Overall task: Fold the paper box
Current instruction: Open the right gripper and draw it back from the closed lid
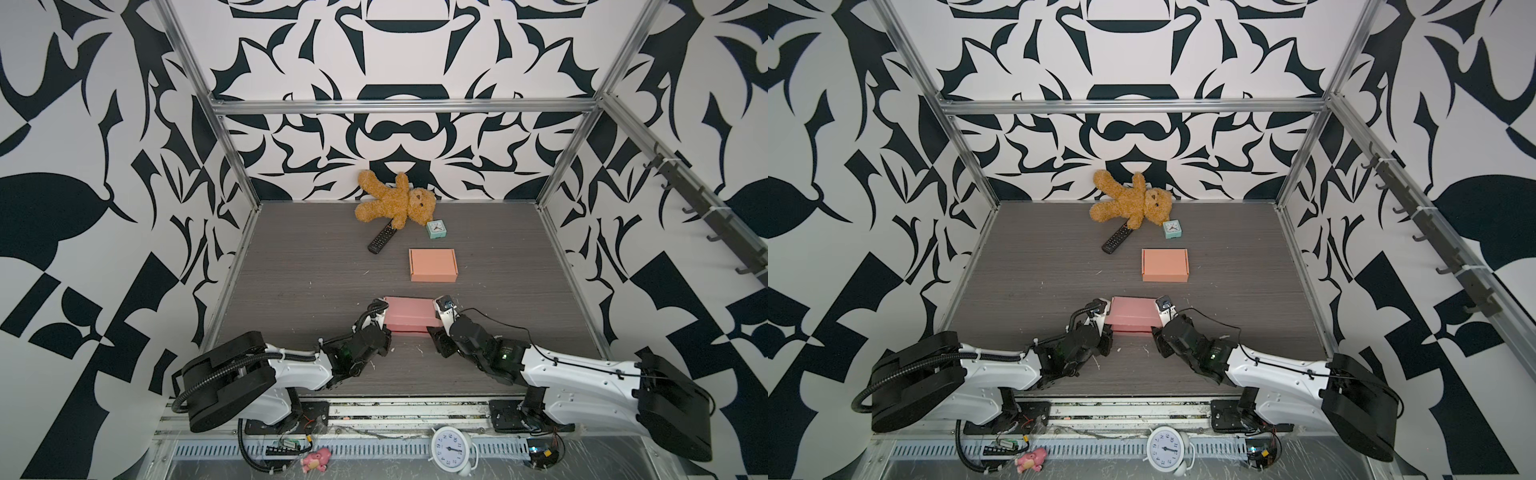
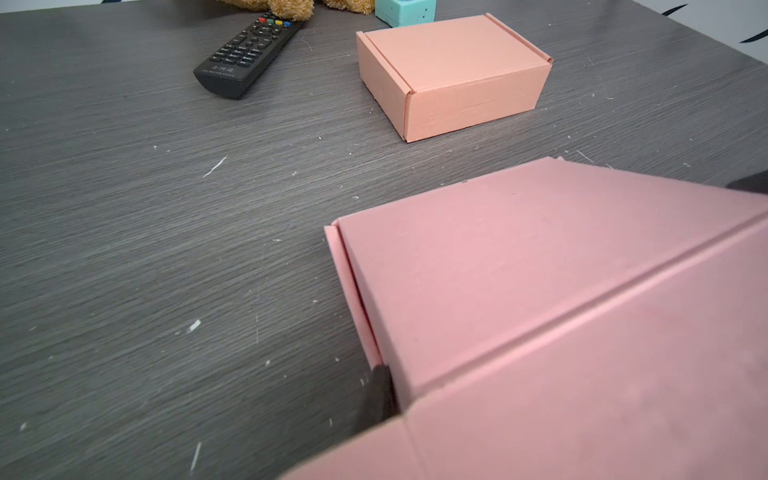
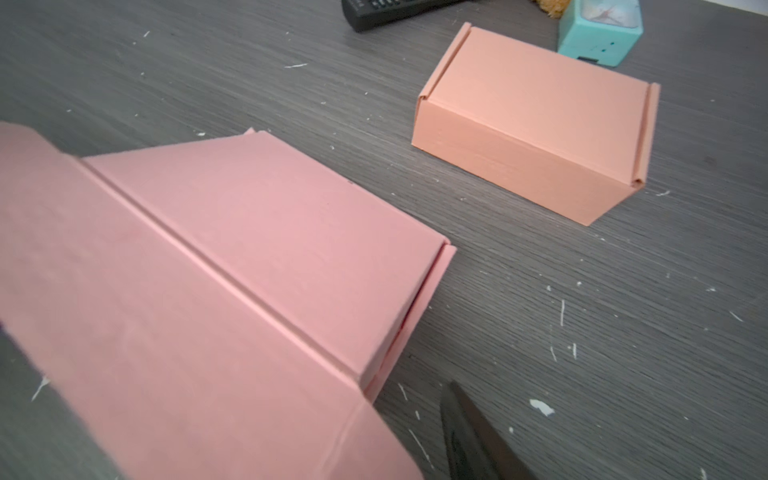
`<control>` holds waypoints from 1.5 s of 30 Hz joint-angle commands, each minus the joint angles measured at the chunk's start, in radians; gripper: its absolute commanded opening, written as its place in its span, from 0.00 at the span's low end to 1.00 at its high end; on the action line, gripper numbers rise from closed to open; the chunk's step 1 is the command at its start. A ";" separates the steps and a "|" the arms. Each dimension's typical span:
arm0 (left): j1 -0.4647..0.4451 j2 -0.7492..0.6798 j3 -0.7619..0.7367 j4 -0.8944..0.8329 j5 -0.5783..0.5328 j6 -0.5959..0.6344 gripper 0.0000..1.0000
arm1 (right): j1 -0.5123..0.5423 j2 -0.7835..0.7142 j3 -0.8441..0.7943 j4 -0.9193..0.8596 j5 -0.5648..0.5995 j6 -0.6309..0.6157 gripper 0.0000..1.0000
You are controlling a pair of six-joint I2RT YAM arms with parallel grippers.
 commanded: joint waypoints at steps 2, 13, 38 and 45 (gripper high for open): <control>-0.004 0.015 -0.005 0.020 0.009 -0.027 0.12 | 0.005 -0.031 0.036 -0.040 -0.082 -0.042 0.63; -0.003 0.001 -0.002 -0.012 0.014 -0.032 0.13 | 0.004 -0.278 -0.014 -0.093 -0.108 -0.075 0.79; -0.003 -0.047 -0.003 -0.052 0.041 -0.044 0.18 | -0.045 -0.124 0.292 -0.320 0.049 0.163 0.89; -0.004 -0.090 0.003 -0.095 0.086 -0.052 0.33 | -0.135 0.009 0.282 -0.272 -0.037 0.238 0.88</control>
